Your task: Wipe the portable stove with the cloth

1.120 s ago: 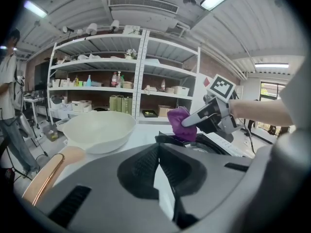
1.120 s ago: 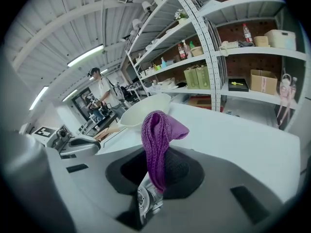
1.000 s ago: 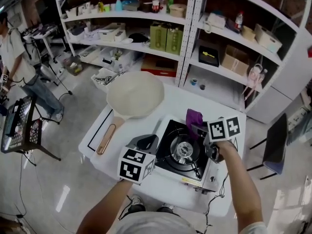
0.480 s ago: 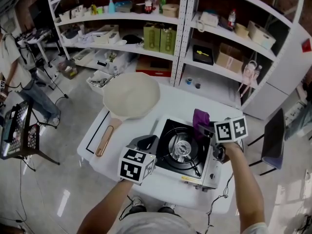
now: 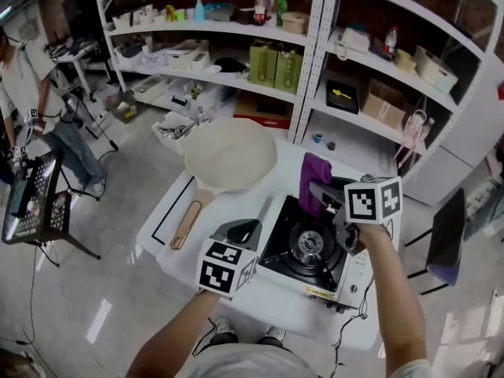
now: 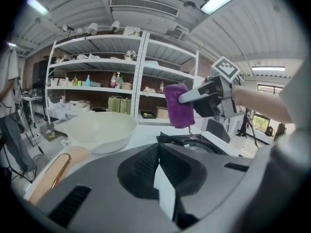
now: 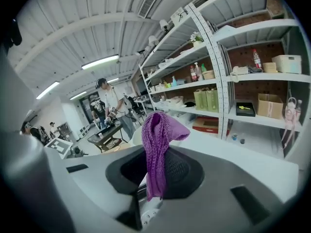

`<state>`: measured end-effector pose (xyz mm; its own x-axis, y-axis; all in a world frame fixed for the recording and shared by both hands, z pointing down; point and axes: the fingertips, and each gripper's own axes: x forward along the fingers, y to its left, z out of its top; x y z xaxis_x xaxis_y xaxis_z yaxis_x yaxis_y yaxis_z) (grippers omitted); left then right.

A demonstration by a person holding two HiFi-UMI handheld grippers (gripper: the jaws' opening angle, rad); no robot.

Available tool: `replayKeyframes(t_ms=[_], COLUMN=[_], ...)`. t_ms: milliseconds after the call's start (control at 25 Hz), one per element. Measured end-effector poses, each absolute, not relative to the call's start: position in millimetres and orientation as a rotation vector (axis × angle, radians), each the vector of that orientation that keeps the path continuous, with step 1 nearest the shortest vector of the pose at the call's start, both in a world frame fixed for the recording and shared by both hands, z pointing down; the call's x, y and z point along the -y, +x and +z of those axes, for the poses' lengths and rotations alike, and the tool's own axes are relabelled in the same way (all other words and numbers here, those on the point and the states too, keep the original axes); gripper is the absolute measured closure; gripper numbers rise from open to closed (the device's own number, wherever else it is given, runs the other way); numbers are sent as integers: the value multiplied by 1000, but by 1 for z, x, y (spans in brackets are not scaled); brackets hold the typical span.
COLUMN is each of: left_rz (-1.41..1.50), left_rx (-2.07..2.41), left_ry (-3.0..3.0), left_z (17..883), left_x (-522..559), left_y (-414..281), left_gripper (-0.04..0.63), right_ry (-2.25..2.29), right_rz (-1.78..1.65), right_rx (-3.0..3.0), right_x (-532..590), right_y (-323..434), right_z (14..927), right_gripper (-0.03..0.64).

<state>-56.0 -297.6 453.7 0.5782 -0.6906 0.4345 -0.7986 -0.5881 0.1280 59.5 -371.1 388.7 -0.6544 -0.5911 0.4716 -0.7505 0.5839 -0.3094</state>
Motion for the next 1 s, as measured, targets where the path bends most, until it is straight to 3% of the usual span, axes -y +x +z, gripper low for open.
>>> replayKeyframes(t_ms=[360,1000], left_rz=[486,492], left_rx=[1244,1125], left_ry=[2484,2548], left_z=[458,463], left_x=[290,280], left_y=[-88,-99], left_gripper=[592,592], right_ry=[1071,1192], right_rz=[700,898], right_rx=[2512,2356], right_x=[390,357], right_y=[-6,0], right_z=[411,468], right_gripper=[550,549])
